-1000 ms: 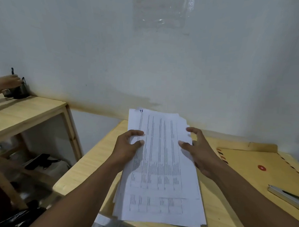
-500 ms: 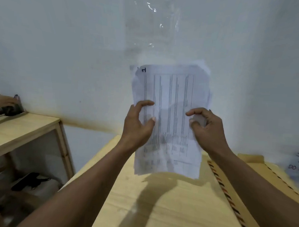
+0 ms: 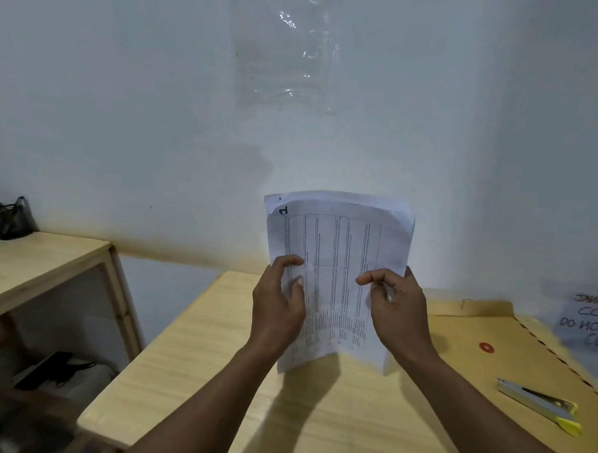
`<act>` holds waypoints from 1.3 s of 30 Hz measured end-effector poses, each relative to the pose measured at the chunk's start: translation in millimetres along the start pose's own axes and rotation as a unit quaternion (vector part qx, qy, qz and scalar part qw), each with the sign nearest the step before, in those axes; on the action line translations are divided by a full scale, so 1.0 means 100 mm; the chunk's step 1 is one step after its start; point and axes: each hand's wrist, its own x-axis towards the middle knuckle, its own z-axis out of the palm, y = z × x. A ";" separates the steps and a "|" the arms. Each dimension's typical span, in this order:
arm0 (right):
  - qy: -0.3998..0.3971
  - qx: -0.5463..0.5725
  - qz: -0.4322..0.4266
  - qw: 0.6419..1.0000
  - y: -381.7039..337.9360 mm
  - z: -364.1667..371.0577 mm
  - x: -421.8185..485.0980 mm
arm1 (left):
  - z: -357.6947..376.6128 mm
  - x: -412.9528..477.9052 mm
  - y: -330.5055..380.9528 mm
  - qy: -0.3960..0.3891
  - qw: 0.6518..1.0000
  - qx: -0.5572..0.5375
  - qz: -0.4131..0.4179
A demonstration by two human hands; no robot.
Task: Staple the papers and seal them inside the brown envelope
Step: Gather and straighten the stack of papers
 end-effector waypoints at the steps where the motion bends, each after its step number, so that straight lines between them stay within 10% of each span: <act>1: 0.005 -0.001 -0.002 1.000 0.01 -0.01 -0.01 | 0.01 -0.01 -0.02 -0.004 1.000 0.008 0.006; 11: 0.036 -0.032 -0.053 0.997 0.06 -0.05 0.01 | 0.06 -0.03 -0.03 0.008 0.995 0.050 0.081; 28: 0.025 -0.057 -0.019 0.998 0.25 -0.28 -0.04 | 0.06 0.06 0.17 0.020 0.997 -0.079 -0.017; 39: 0.035 -0.217 0.005 0.975 0.32 -0.51 0.07 | 0.02 0.24 0.19 -0.134 0.989 -0.053 -0.043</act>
